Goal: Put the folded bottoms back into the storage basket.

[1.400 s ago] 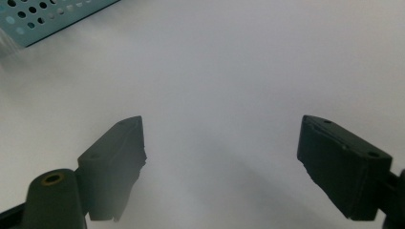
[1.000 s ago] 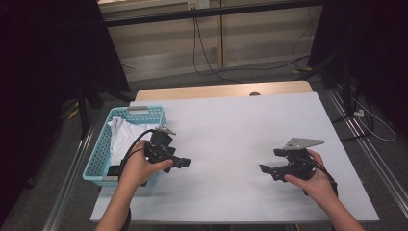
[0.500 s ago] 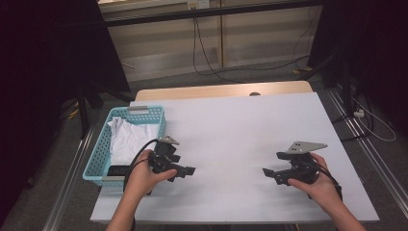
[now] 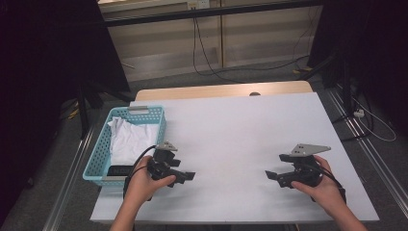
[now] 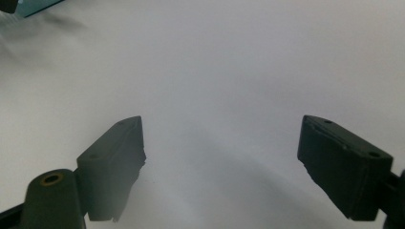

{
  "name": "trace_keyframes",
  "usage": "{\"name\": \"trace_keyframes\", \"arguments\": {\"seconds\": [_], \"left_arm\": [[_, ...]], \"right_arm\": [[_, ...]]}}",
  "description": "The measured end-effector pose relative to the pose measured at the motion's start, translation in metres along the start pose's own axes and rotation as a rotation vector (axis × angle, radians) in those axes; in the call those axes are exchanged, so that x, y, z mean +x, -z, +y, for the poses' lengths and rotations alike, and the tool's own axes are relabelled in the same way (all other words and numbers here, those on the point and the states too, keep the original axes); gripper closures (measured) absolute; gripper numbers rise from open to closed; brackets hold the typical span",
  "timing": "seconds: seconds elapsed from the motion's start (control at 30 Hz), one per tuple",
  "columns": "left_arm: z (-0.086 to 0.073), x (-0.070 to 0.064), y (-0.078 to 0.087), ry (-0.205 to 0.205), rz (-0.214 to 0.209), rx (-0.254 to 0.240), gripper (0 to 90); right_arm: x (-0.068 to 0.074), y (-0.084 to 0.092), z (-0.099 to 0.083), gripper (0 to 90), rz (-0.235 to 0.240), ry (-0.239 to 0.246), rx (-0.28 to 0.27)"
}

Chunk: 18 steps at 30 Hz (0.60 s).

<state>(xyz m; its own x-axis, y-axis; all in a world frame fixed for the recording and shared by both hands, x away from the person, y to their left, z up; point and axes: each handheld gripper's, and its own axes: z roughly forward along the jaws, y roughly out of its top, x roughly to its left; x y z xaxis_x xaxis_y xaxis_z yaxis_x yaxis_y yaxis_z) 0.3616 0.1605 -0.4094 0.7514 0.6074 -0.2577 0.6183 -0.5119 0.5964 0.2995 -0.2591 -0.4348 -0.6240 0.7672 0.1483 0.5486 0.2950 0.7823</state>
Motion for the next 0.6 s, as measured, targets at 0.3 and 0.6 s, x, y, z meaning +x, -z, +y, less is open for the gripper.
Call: {"name": "trace_keyframes", "arguments": {"seconds": [0.3,0.6], "left_arm": [[-0.0071,-0.0032,-0.0021,-0.014,-0.024,-0.004,17.5],[-0.0101,-0.0077,-0.0068,-0.017,-0.034,0.005,14.9]], "right_arm": [[-0.0023,0.0016,-0.0048,15.8,-0.005,-0.01,0.001],[-0.0054,0.0053,-0.0072,15.8,-0.006,-0.02,-0.004]]}}
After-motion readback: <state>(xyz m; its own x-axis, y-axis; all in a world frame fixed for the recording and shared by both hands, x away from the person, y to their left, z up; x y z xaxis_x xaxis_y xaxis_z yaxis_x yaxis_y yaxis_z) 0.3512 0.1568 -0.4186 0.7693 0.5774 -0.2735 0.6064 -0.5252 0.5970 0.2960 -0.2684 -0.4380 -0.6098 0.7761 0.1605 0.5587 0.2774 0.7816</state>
